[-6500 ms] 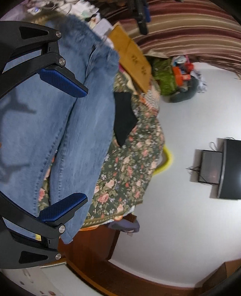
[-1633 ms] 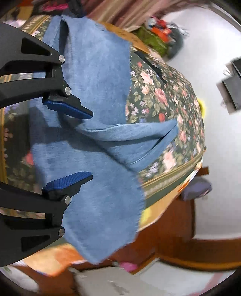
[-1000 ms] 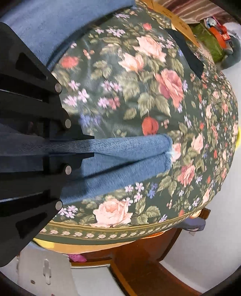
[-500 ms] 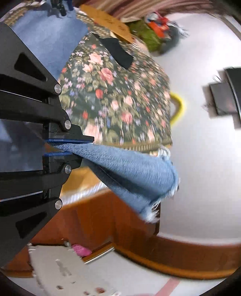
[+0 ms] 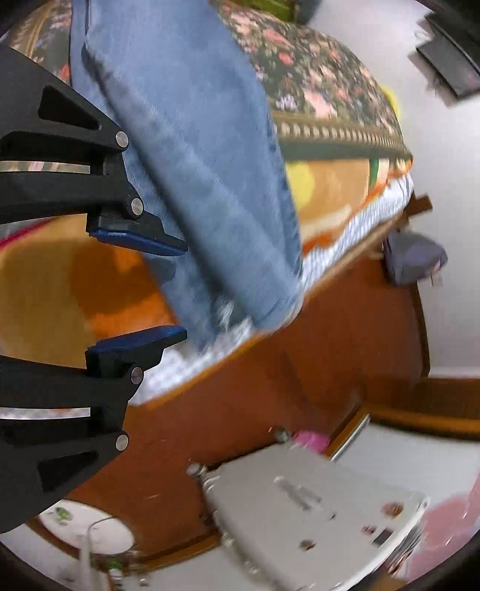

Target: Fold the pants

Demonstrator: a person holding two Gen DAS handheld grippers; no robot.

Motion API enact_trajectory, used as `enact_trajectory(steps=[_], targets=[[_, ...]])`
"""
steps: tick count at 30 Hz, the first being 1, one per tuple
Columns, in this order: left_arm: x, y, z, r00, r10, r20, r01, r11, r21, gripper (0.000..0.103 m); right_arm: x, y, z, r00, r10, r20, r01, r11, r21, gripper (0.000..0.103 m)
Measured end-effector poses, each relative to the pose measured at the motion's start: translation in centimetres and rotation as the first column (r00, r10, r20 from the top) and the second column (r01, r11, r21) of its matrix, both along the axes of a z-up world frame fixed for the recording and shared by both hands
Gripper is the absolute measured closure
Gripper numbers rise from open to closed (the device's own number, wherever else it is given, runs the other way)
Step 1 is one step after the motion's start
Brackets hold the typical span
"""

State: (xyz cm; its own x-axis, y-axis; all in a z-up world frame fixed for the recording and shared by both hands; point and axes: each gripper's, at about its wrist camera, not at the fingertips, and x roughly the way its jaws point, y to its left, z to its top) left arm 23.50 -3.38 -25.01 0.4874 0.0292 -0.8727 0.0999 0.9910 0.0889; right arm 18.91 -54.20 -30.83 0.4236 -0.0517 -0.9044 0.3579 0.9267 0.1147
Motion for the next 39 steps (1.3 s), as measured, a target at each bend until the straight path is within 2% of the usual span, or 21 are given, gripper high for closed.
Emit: enact_trajectory(steps=[5, 7, 10, 13, 15, 17, 20, 24, 26, 28, 32, 35, 37, 39], targets=[[0.3, 0.2, -0.3, 1.0, 0.021, -0.008, -0.021, 1.0, -0.014, 0.039, 0.1, -0.1, 2.5, 0.996, 0.002, 0.087, -0.008, 0.998, 0.07, 0.067], [0.5, 0.2, -0.6, 0.999, 0.029, -0.018, -0.029, 0.999, -0.028, 0.039, 1.3, 1.4, 3.7, 0.99, 0.045, 0.131, -0.057, 0.994, 0.092, 0.066], [0.5, -0.1, -1.1, 0.999, 0.03, -0.029, -0.031, 0.999, -0.03, 0.039, 2.6, 3.5, 3.6, 0.984, 0.103, 0.145, -0.119, 0.988, 0.103, 0.066], [0.3, -0.5, -1.4, 0.999, 0.023, -0.026, -0.024, 1.0, -0.009, 0.039, 4.4, 6.0, 2.2, 0.981, 0.163, 0.101, -0.169, 0.984, 0.056, 0.066], [0.1, -0.6, -1.4, 1.0, 0.019, -0.021, -0.018, 1.0, 0.008, 0.039, 5.1, 6.5, 0.4, 0.983, 0.18, 0.038, -0.181, 0.983, 0.018, 0.066], [0.0, -0.4, -1.6, 1.0, 0.014, -0.022, -0.014, 1.0, 0.012, 0.039, 4.3, 5.6, -0.7, 0.988, 0.155, 0.018, -0.155, 0.988, 0.018, 0.066], [0.0, -0.3, -2.0, 1.0, 0.011, -0.028, -0.01, 1.0, 0.024, 0.039, 2.0, 3.3, -0.5, 0.994, 0.103, 0.026, -0.104, 0.994, 0.028, 0.066], [0.1, -0.2, -2.4, 1.0, 0.015, -0.024, -0.014, 1.0, 0.021, 0.039, -1.1, 0.2, -1.2, 0.998, 0.038, -0.055, -0.042, 0.997, -0.068, 0.066], [-0.1, -0.1, -2.3, 1.0, 0.014, -0.018, -0.014, 1.0, 0.011, 0.039, -2.3, -1.3, -1.1, 0.996, -0.016, -0.082, 0.01, 0.998, -0.066, 0.066], [-0.3, 0.4, -2.0, 1.0, 0.025, -0.008, -0.025, 1.0, -0.006, 0.039, -3.0, -1.7, 0.3, 0.999, -0.015, -0.047, 0.013, 0.999, -0.035, 0.066], [-0.7, 3.4, -0.1, 0.996, 0.084, 0.037, -0.082, 0.996, -0.04, 0.038, -2.1, 1.8, 4.7, 0.994, 0.093, 0.05, -0.091, 0.995, -0.039, 0.066], [-1.0, 6.7, 1.7, 0.987, 0.142, 0.08, -0.138, 0.989, -0.05, 0.038, -0.5, 6.1, 7.5, 0.971, 0.205, 0.125, -0.202, 0.979, -0.032, 0.066], [-1.1, 9.2, 2.7, 0.979, 0.176, 0.098, -0.172, 0.984, -0.048, 0.037, 1.0, 10.5, 9.5, 0.934, 0.309, 0.179, -0.31, 0.951, -0.025, 0.061], [-1.1, 12.0, 3.4, 0.972, 0.204, 0.114, -0.201, 0.979, -0.035, 0.032, 2.1, 14.9, 10.7, 0.891, 0.395, 0.224, -0.402, 0.916, -0.016, 0.051]])
